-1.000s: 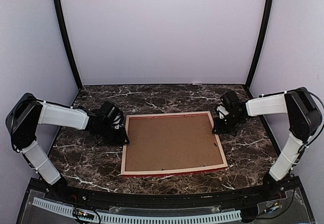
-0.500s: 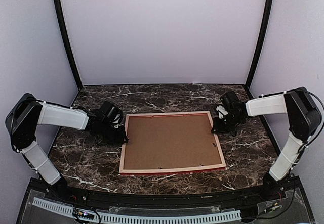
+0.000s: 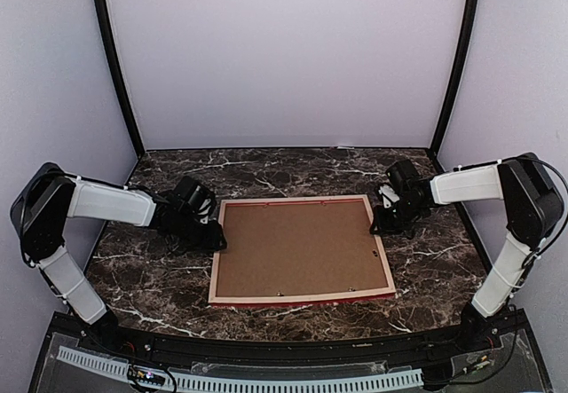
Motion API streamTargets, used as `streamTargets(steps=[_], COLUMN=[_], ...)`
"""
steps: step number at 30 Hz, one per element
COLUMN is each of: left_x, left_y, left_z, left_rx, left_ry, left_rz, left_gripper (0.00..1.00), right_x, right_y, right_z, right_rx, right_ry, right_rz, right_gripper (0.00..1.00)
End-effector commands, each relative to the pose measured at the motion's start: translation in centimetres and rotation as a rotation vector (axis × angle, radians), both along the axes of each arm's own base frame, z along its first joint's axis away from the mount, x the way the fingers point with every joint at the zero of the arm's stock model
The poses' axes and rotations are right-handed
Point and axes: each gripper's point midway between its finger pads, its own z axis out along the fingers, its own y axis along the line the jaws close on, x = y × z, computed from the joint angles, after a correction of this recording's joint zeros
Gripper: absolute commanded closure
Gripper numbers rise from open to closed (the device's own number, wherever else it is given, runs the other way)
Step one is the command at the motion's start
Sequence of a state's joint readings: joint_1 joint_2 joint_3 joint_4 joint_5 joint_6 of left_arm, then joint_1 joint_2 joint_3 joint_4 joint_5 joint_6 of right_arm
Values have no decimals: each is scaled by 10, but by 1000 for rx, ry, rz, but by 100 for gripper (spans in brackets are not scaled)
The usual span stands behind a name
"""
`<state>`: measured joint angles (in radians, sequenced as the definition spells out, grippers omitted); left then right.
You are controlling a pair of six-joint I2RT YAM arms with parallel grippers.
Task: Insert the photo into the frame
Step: Press the fastener onto the backboard.
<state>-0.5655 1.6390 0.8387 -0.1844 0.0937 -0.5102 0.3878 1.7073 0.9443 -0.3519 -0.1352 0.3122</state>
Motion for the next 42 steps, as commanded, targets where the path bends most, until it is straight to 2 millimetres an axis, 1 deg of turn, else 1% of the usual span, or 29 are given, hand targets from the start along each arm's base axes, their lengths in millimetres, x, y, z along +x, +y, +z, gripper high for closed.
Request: streamTargets(steps=[1, 6, 11, 16, 19, 23, 25, 27, 28, 30, 32, 36, 39, 42], left_x=[4, 7, 8, 6, 4, 3, 3, 1, -1, -5, -9, -13, -17, -19], left_y=[-1, 2, 9, 10, 11, 11, 8, 4, 2, -1, -1, 2, 3, 4], left_z=[3, -3, -5, -6, -7, -7, -4, 0, 1, 4, 5, 5, 4, 3], left_rx=[14, 49, 95, 110, 114, 110, 91, 62, 46, 23, 9, 5, 1, -3], left_ry=[-3, 0, -1, 6, 8, 6, 2, 6, 10, 18, 24, 32, 43, 53], left_rz=[-21, -31, -26, -43, -50, -54, -58, -65, -70, -73, -72, -57, -49, -43], left_gripper=[52, 52, 61, 65, 72, 76, 75, 70, 64, 59, 57, 56, 60, 64], right_x=[-19, -19, -17, -16, -16, -15, -15, -14, -14, -15, -16, -15, -16, -15], right_y=[-8, -7, -7, -7, -8, -8, -8, -9, -10, -10, -10, -9, -11, -12], right_z=[-27, -27, -26, -26, -26, -25, -24, -23, -22, -21, -22, -20, -19, -15], right_rx=[-43, -38, -42, -47, -48, -52, -56, -57, -58, -59, -57, -51, -56, -60], right_ry=[84, 85, 84, 83, 85, 82, 81, 76, 73, 73, 74, 70, 68, 58], right_rz=[21, 23, 23, 24, 24, 23, 23, 19, 18, 16, 14, 13, 9, 3], right_gripper=[81, 81, 82, 81, 81, 81, 80, 79, 78, 78, 77, 77, 75, 71])
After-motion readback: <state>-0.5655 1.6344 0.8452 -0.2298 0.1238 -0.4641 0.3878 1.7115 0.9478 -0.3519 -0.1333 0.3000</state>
